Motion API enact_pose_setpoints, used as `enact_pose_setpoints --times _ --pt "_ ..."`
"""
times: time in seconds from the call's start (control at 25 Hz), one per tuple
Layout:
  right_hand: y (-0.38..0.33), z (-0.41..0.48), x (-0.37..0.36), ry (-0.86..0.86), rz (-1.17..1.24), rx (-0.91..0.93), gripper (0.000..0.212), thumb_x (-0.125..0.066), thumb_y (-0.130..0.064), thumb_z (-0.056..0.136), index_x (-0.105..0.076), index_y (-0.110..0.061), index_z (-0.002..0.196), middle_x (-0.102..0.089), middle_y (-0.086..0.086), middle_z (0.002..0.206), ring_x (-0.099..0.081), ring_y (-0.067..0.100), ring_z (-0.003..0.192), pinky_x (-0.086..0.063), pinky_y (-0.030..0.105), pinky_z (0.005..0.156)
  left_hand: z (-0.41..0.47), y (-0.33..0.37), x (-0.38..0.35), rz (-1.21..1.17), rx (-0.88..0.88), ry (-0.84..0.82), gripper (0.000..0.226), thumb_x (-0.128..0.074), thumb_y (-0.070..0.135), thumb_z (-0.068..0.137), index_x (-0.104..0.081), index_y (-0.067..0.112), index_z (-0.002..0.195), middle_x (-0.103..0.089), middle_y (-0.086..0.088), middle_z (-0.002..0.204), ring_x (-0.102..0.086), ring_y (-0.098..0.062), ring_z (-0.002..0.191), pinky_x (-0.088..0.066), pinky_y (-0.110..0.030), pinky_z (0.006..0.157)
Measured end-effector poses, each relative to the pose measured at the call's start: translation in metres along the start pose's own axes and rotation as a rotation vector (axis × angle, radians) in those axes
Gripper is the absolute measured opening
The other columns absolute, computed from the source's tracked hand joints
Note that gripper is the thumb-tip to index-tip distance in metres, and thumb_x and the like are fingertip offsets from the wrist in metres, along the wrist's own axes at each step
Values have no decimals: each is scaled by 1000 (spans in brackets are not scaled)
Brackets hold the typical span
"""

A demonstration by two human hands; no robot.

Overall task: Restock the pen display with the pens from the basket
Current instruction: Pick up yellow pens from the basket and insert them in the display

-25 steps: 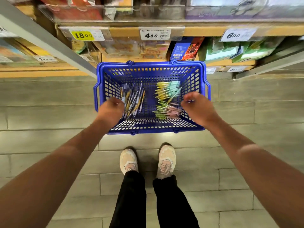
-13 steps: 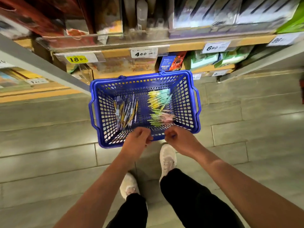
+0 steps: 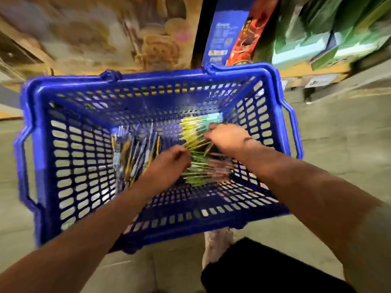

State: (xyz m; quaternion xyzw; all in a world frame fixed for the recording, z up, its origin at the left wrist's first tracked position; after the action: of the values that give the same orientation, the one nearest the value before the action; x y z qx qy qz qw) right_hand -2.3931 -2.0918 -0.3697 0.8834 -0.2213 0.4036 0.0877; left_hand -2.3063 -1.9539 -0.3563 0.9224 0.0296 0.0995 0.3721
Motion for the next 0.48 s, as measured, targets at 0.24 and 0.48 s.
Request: enact_pose_setpoints --times 0.24,0.48 --pt "-8 46 -36 63 -335 139 37 -42 -13 102 -52 -25 136 -49 10 133 -60 33 115 -44 37 69 64 -27 -2 304 -22 -81 22 -52 27 101 -68 13 93 -72 -3 90 -64 -17 77 -50 -25 76" --pt "8 45 -3 -108 -135 14 24 -60 -12 92 -68 -22 113 -70 4 114 -67 27 100 -50 30 76 42 -38 33 7 211 -47 22 -45 18 107 -62 14 93 -66 -6 83 -58 -15 67 -44 -22 58"
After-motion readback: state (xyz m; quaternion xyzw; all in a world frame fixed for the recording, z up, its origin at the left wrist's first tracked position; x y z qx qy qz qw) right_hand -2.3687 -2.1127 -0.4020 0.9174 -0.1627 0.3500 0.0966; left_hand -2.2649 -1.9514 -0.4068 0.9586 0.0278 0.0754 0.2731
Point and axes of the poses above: each hand's wrist, its own z-axis towards the middle knuckle, its own x-axis out of the back of the hand, y = z × x, the point moved 10 cm from there along z, towards the middle knuckle
